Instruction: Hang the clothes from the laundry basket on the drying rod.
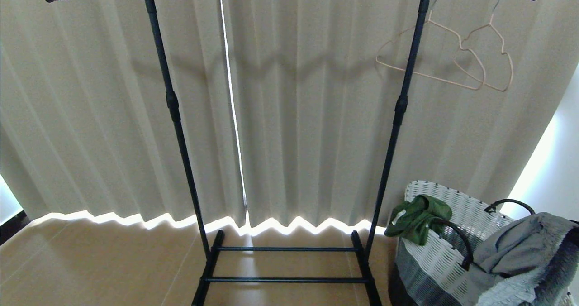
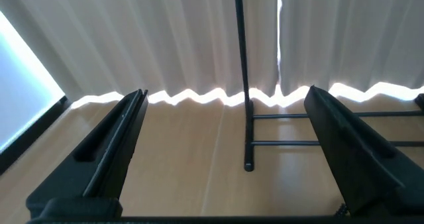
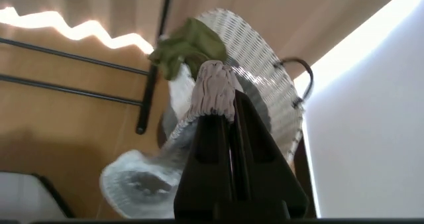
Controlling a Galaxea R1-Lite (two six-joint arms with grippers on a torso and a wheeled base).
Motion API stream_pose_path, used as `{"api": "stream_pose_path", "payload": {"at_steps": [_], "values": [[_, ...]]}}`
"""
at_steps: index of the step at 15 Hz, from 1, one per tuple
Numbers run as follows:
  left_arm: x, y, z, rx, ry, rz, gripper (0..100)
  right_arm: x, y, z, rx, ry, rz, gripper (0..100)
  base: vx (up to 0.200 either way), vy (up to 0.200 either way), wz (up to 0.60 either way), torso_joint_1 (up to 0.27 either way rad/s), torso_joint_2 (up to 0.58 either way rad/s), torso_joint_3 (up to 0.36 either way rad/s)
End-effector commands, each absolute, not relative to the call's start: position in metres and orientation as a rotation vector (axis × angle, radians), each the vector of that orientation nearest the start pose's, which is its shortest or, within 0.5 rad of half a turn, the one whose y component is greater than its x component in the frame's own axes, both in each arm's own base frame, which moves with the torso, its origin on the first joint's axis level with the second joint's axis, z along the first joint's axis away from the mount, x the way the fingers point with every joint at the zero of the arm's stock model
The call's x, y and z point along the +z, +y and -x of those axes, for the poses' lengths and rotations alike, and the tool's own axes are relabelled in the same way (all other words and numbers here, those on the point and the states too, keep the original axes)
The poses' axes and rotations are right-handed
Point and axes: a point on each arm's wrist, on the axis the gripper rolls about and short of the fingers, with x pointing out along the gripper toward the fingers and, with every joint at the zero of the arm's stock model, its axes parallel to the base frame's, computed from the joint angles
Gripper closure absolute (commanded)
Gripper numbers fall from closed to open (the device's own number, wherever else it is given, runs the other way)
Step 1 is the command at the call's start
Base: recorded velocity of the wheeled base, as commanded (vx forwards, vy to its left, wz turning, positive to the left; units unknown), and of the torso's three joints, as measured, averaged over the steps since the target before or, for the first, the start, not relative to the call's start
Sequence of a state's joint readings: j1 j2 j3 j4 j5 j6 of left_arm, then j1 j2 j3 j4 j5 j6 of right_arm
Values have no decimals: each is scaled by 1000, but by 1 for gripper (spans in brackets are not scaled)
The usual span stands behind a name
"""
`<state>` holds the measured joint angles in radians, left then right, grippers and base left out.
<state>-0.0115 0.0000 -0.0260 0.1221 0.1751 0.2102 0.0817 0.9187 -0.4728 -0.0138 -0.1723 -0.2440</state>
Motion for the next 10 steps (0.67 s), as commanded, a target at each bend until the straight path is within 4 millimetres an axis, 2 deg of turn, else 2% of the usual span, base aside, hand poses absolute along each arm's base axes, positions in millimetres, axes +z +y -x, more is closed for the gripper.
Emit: {"api": "stream_pose_path", "payload": {"at_steps": [1,3,5,7,9,10], "values": [[70,4,25,151,116,-232,0,190,5,-99,-11,422,290,100,0,0,0,0,0,0],[70,4,25,145,117,-255,0,191,6,-96,54,404,275,100,0,0,0,0,0,0],[74,2,26,53,92,-267,0,192,8,-96,105,391,265,100,0,0,0,0,0,0],[99,-1,32,-88,3,-343,0,205,10,-101,182,348,250,100,0,0,0,0,0,0],[122,-2,29,-160,-2,-389,0,215,14,-110,233,333,247,100,0,0,0,0,0,0],[149,-3,20,-189,24,-406,0,224,19,-116,276,311,249,100,0,0,0,0,0,0]]}}
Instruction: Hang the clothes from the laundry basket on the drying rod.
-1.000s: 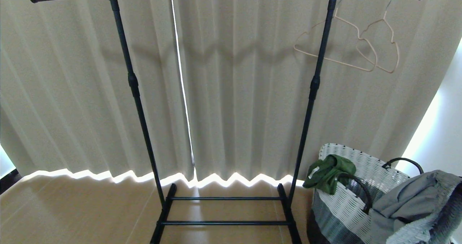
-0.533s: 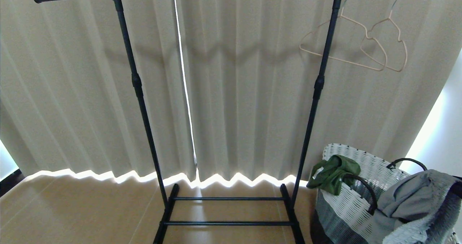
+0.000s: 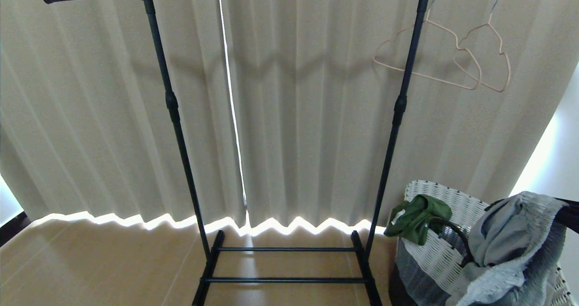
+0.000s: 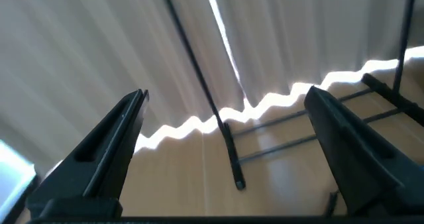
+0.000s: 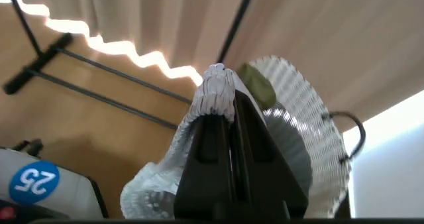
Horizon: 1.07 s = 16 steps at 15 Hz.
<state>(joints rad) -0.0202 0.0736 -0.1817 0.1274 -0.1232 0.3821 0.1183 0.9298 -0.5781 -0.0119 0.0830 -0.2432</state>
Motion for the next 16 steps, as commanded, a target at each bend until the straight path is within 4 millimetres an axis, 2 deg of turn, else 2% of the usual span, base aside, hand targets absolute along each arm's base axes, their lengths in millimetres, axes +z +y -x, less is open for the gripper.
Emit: {"api": "stream_pose_path", "payload": {"at_steps": [1,2,3,5,8,9,10,11,12,13,14,15,16], "values": [[163,-3,13,-206,42,-408,0,225,23,-117,299,309,249,100,0,0,0,0,0,0],[173,-5,-2,-281,98,-401,0,223,26,-116,338,317,204,100,0,0,0,0,0,0],[175,-6,-10,-321,127,-394,0,223,27,-115,362,321,169,100,0,0,0,0,0,0],[185,-13,-52,-439,198,-388,0,230,34,-116,438,309,96,100,0,0,0,0,0,0],[205,-43,-115,-580,169,-365,0,242,45,-122,508,286,102,100,0,0,0,0,0,0],[207,-54,-125,-609,169,-360,0,243,48,-124,521,287,104,100,0,0,0,0,0,0],[210,-72,-137,-633,177,-347,0,246,50,-126,534,285,105,100,0,0,0,0,0,0],[211,-99,-146,-661,199,-326,0,250,54,-127,553,274,99,100,0,0,0,0,0,0],[207,-132,-149,-701,238,-314,0,257,59,-125,589,256,81,100,0,0,0,0,0,0],[203,-155,-148,-744,264,-320,0,264,63,-124,619,238,63,100,0,0,0,0,0,0],[203,-155,-148,-744,264,-320,0,264,63,-124,619,238,63,100,0,0,0,0,0,0],[194,-197,-148,-841,294,-333,0,275,68,-120,657,209,32,100,0,0,0,0,0,0],[191,-213,-147,-878,301,-333,0,278,69,-120,663,199,23,100,0,0,0,0,0,0]]}}
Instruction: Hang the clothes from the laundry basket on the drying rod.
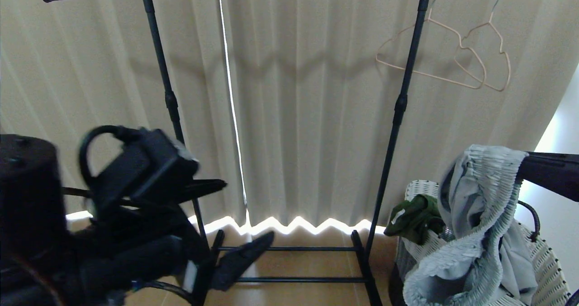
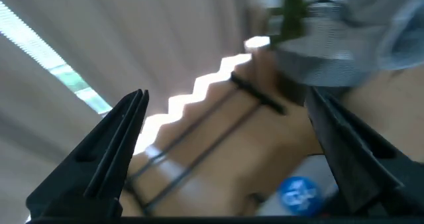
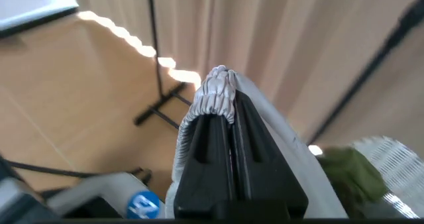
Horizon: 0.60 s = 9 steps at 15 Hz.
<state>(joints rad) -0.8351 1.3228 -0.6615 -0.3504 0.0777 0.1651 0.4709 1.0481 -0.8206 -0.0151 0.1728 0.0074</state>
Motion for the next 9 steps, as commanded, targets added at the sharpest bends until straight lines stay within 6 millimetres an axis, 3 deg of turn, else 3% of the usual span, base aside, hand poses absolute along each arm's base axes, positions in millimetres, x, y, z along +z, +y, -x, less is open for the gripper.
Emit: {"api": "stream_pose_path", "payload": {"at_steps": [1,6,9], "values": [[186,-230,-146,-913,305,-326,0,282,70,-119,673,187,11,100,0,0,0,0,0,0],[166,-279,-154,-957,375,-286,0,291,76,-121,705,107,-42,100,0,0,0,0,0,0],[161,-300,-165,-933,394,-129,0,298,74,-110,747,68,-50,100,0,0,0,0,0,0]]}}
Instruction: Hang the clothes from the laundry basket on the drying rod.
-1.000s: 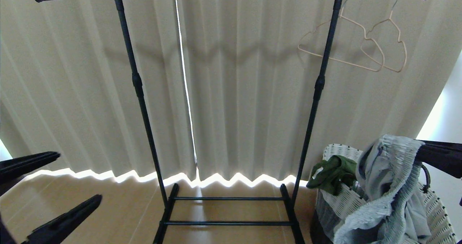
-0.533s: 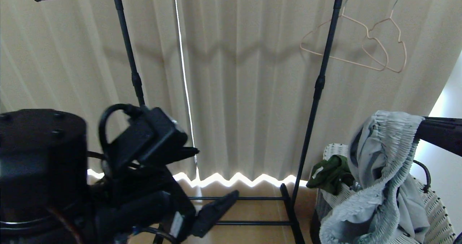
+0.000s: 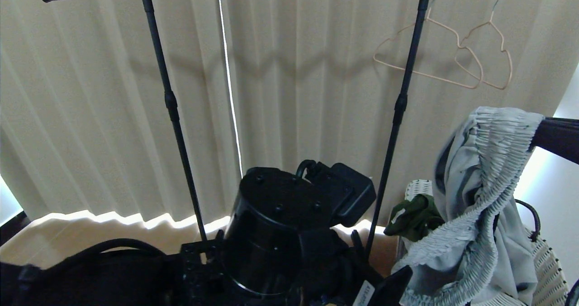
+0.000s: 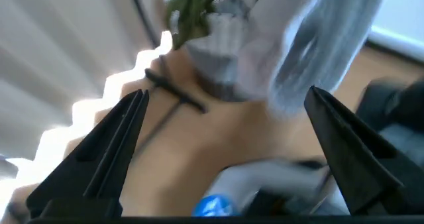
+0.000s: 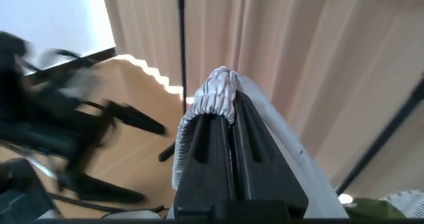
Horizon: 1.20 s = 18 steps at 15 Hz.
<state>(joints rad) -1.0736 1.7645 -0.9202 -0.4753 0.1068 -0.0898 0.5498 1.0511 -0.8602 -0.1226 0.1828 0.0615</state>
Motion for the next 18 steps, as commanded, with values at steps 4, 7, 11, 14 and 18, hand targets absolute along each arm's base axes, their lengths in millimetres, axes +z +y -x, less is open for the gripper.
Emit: {"api": "stream_pose_path", "payload": {"at_steps": [4,7,11,14,18], "values": [[148,-311,-171,-928,414,-142,0,302,71,-104,758,42,-55,100,0,0,0,0,0,0],[137,-312,-175,-869,431,-166,0,305,68,-100,767,23,-57,100,0,0,0,0,0,0],[140,-310,-172,-870,430,-166,100,305,69,-101,767,28,-56,100,0,0,0,0,0,0],[148,-298,-167,-822,390,-179,100,304,72,-106,755,41,-52,100,0,0,0,0,0,0],[206,-246,-160,-742,237,-192,100,297,76,-126,703,93,-35,100,0,0,0,0,0,0]]}}
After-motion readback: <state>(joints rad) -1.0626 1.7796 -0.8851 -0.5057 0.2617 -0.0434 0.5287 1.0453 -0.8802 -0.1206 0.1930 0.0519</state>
